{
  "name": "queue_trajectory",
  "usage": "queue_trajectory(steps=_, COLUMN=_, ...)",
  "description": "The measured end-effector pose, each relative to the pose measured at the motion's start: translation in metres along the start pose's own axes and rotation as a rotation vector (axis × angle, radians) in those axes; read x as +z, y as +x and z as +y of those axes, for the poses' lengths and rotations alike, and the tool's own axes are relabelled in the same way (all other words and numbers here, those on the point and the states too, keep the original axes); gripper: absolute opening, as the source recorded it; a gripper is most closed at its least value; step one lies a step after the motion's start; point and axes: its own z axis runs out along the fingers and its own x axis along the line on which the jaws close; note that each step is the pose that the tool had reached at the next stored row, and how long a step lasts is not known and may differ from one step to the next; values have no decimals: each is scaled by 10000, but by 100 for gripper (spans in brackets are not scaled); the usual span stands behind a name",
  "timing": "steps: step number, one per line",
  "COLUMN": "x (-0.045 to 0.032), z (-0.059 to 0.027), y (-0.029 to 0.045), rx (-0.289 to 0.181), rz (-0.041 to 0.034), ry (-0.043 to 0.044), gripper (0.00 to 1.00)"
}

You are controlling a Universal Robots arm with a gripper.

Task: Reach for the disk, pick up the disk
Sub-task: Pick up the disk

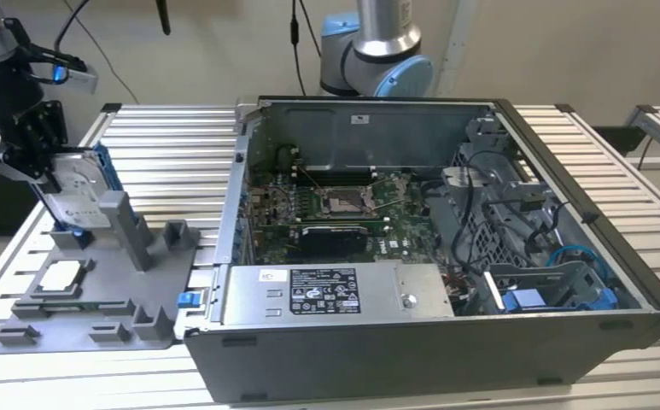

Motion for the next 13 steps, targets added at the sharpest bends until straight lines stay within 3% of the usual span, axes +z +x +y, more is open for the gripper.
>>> queue_trajectory(steps=13, x=-138, z=0, y=1, rx=0, rz=0, ry=0, gripper=0)
